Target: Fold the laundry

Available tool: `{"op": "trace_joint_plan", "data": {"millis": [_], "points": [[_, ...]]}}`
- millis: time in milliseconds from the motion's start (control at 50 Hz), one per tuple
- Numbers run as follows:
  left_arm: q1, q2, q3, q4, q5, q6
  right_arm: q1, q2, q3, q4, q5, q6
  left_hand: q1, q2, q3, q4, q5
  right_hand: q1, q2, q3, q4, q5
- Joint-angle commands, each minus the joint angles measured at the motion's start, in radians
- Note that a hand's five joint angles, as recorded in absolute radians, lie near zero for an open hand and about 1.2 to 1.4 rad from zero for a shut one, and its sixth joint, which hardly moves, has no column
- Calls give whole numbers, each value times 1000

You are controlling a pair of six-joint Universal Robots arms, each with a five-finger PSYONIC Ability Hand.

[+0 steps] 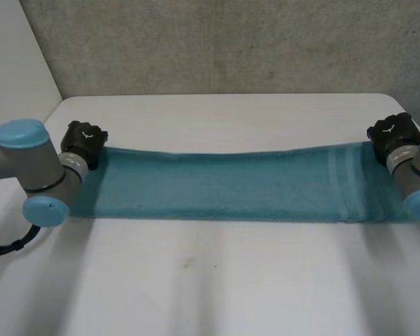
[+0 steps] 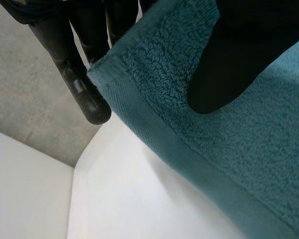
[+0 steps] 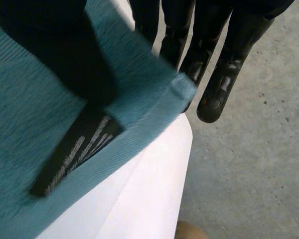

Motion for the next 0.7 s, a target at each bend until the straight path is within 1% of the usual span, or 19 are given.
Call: {"op": "trace_joint_plan", "data": {"millis": [20, 120, 160, 180, 220, 300, 360, 380, 400, 420, 440, 460, 500, 520, 560, 580, 620, 660, 700], "points": [[-32, -12, -23, 60, 9, 23, 31, 48, -48, -5, 59, 12, -914, -938, -933, -934, -834, -731, -909, -930, -933, -917], [-53, 33, -79, 124, 7, 40, 34, 23, -23, -40, 91, 79, -1005, -1029, -1024, -1024, -925, -731, -909, -930, -933, -917], [-56, 62, -100, 138, 4, 40, 30, -73, 26, -49, 87, 154, -1005, -1029, -1024, -1024, -925, -731, -909, -930, -933, -917], [-56, 101, -137, 144, 3, 37, 30, -73, 26, -49, 87, 154, -1005, -1029, -1024, -1024, -925, -731, -909, -930, -933, -917], [-58, 152, -177, 141, -3, 33, 21, -190, 102, -49, 76, 225, -1005, -1029, -1024, -1024, -925, -731, -909, -930, -933, -917], [-58, 244, -251, 138, -5, 29, 19, -288, 182, -42, 59, 266, -1005, -1029, -1024, -1024, -925, -731, -909, -930, -933, -917], [-58, 338, -341, 138, -6, 17, 17, -389, 271, -11, 13, 274, -1005, -1029, -1024, -1024, -925, -731, -909, -930, -933, -917], [-59, 383, -385, 135, -6, -3, 16, -435, 312, 16, -20, 274, -1005, -1029, -1024, -1024, -925, -731, -909, -930, -933, -917], [-61, 426, -428, 131, -6, -39, 16, -436, 313, 17, -21, 274, -1005, -1029, -1024, -1024, -925, -731, -909, -930, -933, -917], [-61, 427, -429, 131, -6, -40, 11, -467, 346, 49, -59, 277, -1005, -1029, -1024, -1024, -925, -731, -909, -930, -933, -917], [-67, 465, -470, 124, -6, -88, -7, -487, 380, 82, -94, 280, -1005, -1029, -1024, -1024, -925, -731, -909, -930, -933, -917], [-67, 465, -470, 124, -6, -89, -7, -488, 380, 83, -94, 280, -1005, -1029, -1024, -1024, -925, -731, -909, -930, -933, -917], [-84, 522, -534, 105, -6, -208, -36, -500, 409, 116, -120, 282, -1005, -1029, -1024, -1024, -925, -731, -909, -930, -933, -917], [-84, 522, -534, 104, -6, -208, -68, -503, 435, 153, -140, 283, -1005, -1029, -1024, -1024, -925, -731, -909, -930, -933, -917], [-105, 552, -570, 66, -6, -321, -95, -503, 460, 189, -159, 283, -1005, -1029, -1024, -1024, -925, -677, -855, -876, -878, -863], [-105, 553, -570, 66, -6, -322, -117, -501, 483, 213, -179, 285, -1005, -1029, -1024, -1024, -925, -584, -762, -783, -785, -770], [-127, 568, -585, 11, -6, -420, -139, -500, 503, 227, -193, 295, -1005, -1029, -1024, -1024, -925, -539, -717, -738, -740, -725], [-135, 568, -587, -9, -11, -449, -189, -489, 531, 228, -228, 323, -1005, -1029, -1024, -1024, -925, -384, -562, -583, -586, -570], [-139, 566, -588, -26, -20, -484, -223, -482, 541, 224, -249, 341, -1005, -1029, -1024, -1024, -925, -366, -544, -565, -567, -552]]}}
